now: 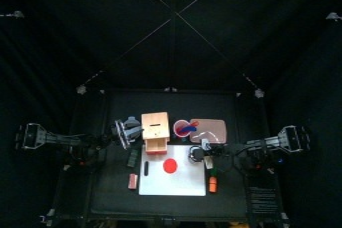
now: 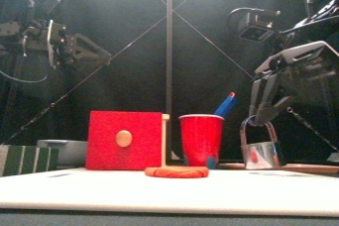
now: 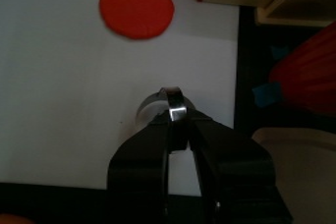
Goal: Get the cutter from the drawer then cut the dough then place the extra dough in the bowl
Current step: Shut the drawer
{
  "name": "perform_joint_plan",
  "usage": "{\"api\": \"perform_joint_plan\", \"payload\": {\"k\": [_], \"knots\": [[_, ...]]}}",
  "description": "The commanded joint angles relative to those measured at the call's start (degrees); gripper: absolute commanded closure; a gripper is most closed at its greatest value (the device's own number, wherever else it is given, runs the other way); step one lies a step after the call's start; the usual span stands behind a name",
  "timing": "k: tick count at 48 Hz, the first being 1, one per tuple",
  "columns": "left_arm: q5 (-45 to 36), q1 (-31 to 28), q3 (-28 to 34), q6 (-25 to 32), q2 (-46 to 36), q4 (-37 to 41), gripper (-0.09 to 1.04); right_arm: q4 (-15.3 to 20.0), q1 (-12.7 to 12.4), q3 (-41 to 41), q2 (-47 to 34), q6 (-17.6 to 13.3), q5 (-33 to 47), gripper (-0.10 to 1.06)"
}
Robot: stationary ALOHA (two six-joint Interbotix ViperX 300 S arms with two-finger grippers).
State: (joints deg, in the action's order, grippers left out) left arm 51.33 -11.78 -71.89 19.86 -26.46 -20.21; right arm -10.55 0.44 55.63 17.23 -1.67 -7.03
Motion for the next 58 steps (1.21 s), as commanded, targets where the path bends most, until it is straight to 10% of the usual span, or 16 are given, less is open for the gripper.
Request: {"api": "perform_joint_plan", "payload": {"k": [1,41,58], "knots": [[0.0,-4.2,2.8,-0.4,0.5,-0.8,0.21,2.1,0.1,-2.1,0.4,-0.1,0.4,0.29],[-47.5,-22.7,30.1,-0.1,18.0,18.3,0.23,4.9,4.2,-24.6,-20.7,0.2,1.9,0.30],[-54.6,-24.0,35.5,0.2,25.7,22.3,0.23,4.1,4.9,-32.7,-29.4,0.3,2.4,0.69]]}}
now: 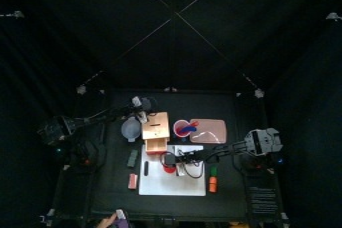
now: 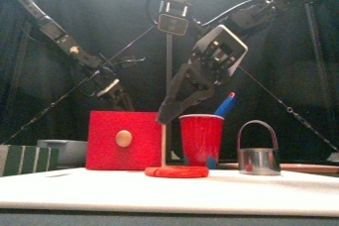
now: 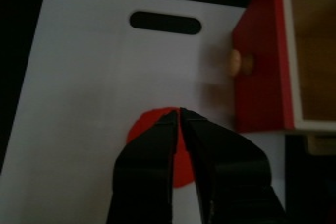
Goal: Get the cutter from the drawer then cut the dough then place the extra dough in the bowl
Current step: Shut the drawer
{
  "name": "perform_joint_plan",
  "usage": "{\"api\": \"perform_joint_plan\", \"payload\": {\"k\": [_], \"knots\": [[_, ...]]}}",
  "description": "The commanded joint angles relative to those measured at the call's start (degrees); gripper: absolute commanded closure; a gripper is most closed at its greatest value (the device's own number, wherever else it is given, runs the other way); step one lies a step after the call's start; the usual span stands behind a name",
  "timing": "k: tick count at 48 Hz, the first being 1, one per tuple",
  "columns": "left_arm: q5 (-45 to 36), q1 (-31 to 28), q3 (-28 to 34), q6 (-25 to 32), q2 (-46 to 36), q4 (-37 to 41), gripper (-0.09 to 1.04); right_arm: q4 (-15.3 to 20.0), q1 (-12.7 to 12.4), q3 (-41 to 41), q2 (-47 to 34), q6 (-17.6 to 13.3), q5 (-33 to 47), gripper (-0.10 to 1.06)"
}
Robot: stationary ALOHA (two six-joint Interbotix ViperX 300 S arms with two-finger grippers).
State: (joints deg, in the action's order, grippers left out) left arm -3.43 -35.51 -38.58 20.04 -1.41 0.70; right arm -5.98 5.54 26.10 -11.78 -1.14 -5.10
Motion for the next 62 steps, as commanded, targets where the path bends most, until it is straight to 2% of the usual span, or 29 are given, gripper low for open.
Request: {"api": "perform_joint_plan", "payload": {"k": [1,12,20,45,62], "knots": [[0.3,-0.3,2.3,0.0,0.8,1.8,0.23,-0.5,-0.2,-3.5,-0.9,-0.2,0.4,0.70],[2.1,-0.3,2.2,0.0,0.9,3.4,0.23,-3.3,-0.7,-9.8,-6.3,-0.1,0.4,0.70],[3.3,-0.4,2.2,0.0,1.1,3.3,0.23,-5.4,-2.7,-12.9,-8.9,-0.2,0.4,0.70],[4.9,-0.4,3.8,0.0,3.9,5.2,0.23,-9.1,-9.5,-17.3,-11.3,-0.2,0.6,0.70],[5.0,-0.5,6.0,0.0,4.5,6.7,0.23,-11.9,-12.5,-21.3,-13.6,0.2,1.9,0.70]]}}
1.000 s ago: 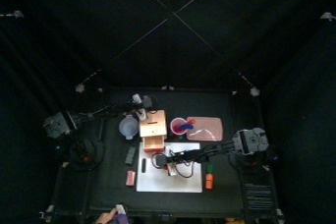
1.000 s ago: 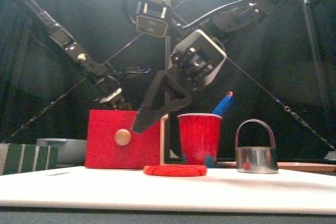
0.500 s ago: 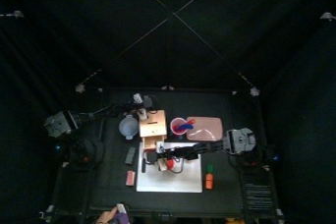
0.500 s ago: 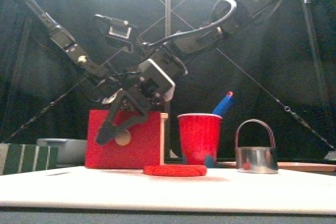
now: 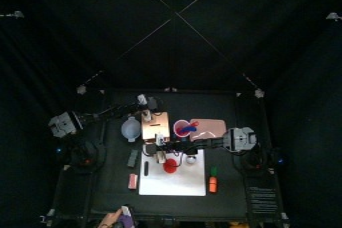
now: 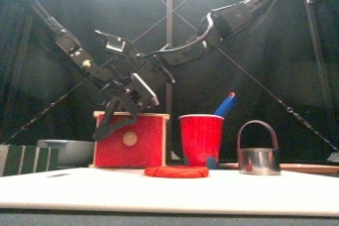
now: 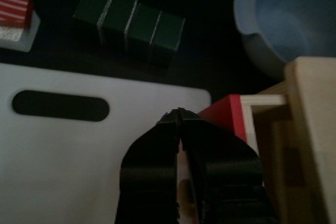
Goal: Get the cutter from the drawer then cut the dough then place the extra dough in the bowl
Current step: Shut the drawer
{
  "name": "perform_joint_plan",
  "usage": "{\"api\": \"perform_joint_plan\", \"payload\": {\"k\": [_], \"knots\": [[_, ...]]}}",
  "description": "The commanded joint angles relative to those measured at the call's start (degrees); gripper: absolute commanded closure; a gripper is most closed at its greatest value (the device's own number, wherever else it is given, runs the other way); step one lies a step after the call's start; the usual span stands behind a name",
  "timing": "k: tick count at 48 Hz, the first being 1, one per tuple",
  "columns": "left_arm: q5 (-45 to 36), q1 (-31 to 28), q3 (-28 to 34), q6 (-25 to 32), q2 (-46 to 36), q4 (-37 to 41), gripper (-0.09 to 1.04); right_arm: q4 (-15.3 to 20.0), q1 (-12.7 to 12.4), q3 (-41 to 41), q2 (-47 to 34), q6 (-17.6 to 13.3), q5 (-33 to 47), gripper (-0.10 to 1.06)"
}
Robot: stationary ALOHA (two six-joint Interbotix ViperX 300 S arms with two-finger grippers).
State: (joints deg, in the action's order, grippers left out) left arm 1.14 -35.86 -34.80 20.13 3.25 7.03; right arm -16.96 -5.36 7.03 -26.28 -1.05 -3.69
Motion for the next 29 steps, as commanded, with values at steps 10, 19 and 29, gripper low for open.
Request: {"api": "perform_joint_plan", "payload": {"k": [10,19,29], "knots": [[1.2,-0.1,3.2,-0.1,1.1,0.3,0.23,-1.8,-4.1,-4.2,-0.9,-0.3,0.9,0.70],[1.4,-0.1,3.8,-0.1,1.5,1.1,0.23,-1.8,-5.3,-5.8,-1.7,0.0,1.1,0.70],[1.5,-0.1,4.0,-0.1,1.5,1.3,0.23,-1.8,-5.5,-7.0,-1.8,-0.2,1.1,0.70]]}}
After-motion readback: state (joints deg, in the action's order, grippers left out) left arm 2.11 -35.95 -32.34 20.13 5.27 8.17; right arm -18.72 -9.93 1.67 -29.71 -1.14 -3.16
